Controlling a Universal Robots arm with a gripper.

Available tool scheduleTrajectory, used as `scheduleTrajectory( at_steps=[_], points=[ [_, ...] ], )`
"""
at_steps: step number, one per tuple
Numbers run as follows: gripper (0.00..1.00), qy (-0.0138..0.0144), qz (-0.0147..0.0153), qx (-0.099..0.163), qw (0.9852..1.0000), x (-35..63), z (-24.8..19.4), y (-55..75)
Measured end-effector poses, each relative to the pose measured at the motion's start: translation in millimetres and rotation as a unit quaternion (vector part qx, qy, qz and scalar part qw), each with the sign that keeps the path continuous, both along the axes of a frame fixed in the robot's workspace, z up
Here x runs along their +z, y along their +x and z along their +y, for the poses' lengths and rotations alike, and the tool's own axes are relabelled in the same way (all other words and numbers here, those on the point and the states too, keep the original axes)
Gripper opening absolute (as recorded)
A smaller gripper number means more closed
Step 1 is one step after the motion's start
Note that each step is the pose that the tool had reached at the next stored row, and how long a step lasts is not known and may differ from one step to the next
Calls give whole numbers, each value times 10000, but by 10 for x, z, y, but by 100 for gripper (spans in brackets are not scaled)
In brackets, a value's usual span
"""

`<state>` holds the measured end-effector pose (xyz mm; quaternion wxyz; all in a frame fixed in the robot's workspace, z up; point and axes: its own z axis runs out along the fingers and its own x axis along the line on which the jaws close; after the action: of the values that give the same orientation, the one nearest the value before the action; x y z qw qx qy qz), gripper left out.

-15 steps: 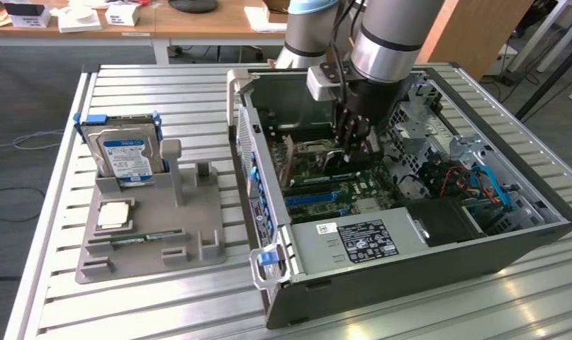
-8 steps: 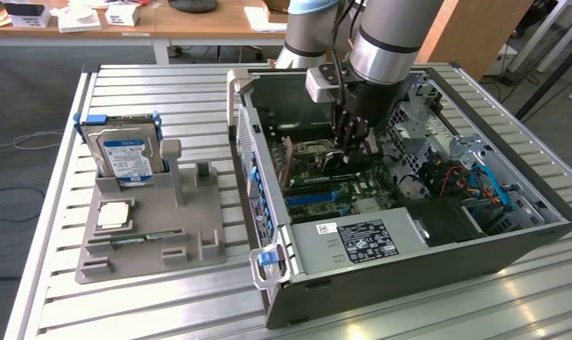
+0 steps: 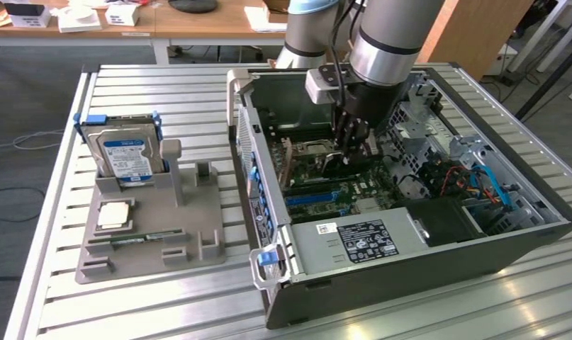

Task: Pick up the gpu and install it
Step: 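Insert the gpu into the slot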

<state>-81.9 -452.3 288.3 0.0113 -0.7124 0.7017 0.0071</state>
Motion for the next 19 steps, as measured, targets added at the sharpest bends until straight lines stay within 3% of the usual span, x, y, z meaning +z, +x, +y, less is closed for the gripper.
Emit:
scheduleTrajectory(
  at_steps=[9,19],
  points=[
    [27,0,0,1,10000,0,-15,-4],
    [27,0,-20,1,10000,-16,-18,-28]
  ],
)
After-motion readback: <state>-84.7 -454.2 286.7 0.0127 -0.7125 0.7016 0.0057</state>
